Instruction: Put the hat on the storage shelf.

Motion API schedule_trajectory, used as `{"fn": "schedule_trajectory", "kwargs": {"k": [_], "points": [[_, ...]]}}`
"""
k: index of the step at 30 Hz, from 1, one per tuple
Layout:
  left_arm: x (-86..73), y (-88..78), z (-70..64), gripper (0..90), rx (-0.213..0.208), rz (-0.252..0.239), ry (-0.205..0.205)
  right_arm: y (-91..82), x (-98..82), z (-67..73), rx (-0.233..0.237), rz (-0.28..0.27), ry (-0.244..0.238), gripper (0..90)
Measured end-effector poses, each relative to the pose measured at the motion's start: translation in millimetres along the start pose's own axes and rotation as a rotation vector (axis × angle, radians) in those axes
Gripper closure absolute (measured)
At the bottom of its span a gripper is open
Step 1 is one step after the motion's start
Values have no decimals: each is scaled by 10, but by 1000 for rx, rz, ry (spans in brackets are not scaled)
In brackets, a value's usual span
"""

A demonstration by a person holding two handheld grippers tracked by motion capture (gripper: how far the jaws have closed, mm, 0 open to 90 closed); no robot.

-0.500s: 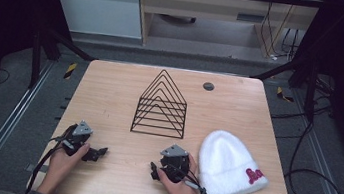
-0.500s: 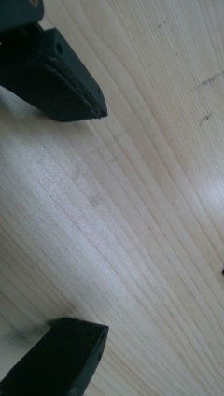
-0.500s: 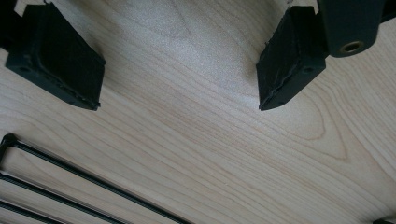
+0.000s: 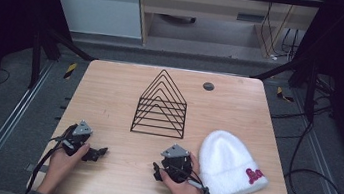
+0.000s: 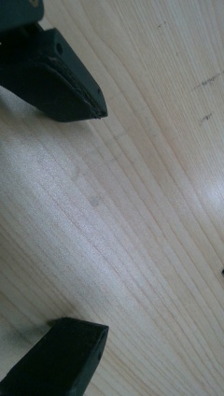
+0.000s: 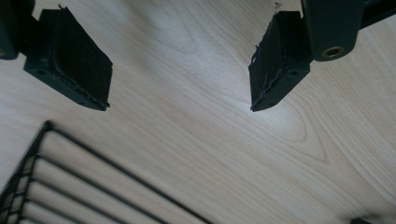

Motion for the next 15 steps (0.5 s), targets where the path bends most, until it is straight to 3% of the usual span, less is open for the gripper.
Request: {"fn": "schedule_trajectory", "kwargs": {"k": [3,4,6,9,13,14,15], "points": [[-1,-1,0,0,-1,0,1,-224,108,-133,-17,-6,-26,213],[-1,-1,0,0,-1,0,1,-363,165,-236,-40,-8,-43,212],[-1,-1,0,0,-1,0,1,-436,191,-304,-48,-9,-53,214],[-1,0,-1,0,-1,-1,1,-615,224,-567,-62,-6,-47,223],[-1,-1,-1,0,-1,0,1,-790,171,-984,-112,25,-29,232],[-1,-1,-1,0,0,-1,1,-875,128,-1214,-133,41,-18,226],[-1,-1,-1,0,-1,-1,1,-875,128,-1214,-133,41,-18,226]]}}
Point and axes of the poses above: each handheld gripper's, and its own axes: y roughly forward along the jaws, x roughly out of its top, z roughly to its left, the point moved 7 cm from there along y, roughly forward along the jaws, and after that the axes turned 3 degrees about y, right-handed, at the moved point
